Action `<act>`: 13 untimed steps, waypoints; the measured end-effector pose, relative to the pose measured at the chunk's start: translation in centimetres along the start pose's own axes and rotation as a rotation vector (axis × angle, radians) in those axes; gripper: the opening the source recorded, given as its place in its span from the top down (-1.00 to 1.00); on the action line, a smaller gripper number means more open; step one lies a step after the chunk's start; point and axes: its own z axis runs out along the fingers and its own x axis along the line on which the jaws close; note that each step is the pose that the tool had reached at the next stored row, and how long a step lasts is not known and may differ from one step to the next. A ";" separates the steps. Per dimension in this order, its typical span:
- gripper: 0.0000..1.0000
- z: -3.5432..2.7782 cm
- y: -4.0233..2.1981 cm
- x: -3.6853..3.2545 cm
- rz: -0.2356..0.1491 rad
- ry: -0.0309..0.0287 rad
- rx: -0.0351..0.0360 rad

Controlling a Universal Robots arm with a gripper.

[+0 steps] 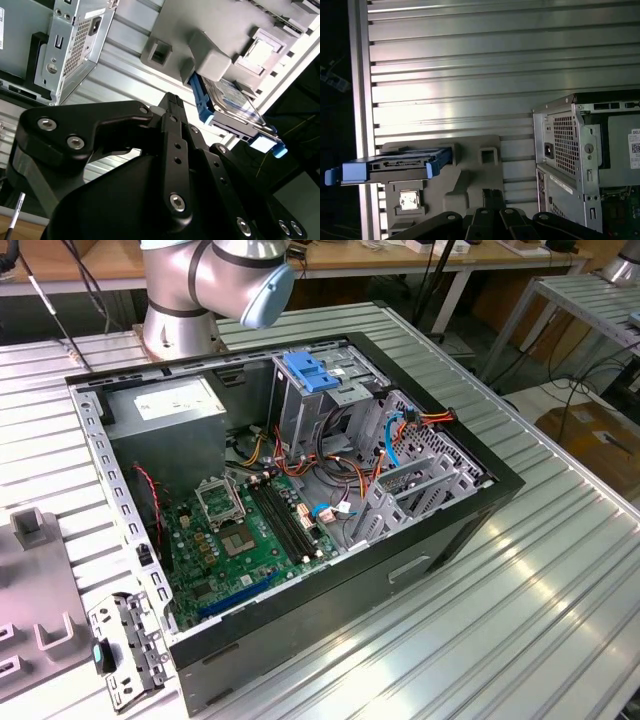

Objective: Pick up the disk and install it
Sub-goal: 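Reach for the disk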

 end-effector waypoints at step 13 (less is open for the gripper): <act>0.79 0.09 -0.19 2.53 0.000 0.0054 0.0004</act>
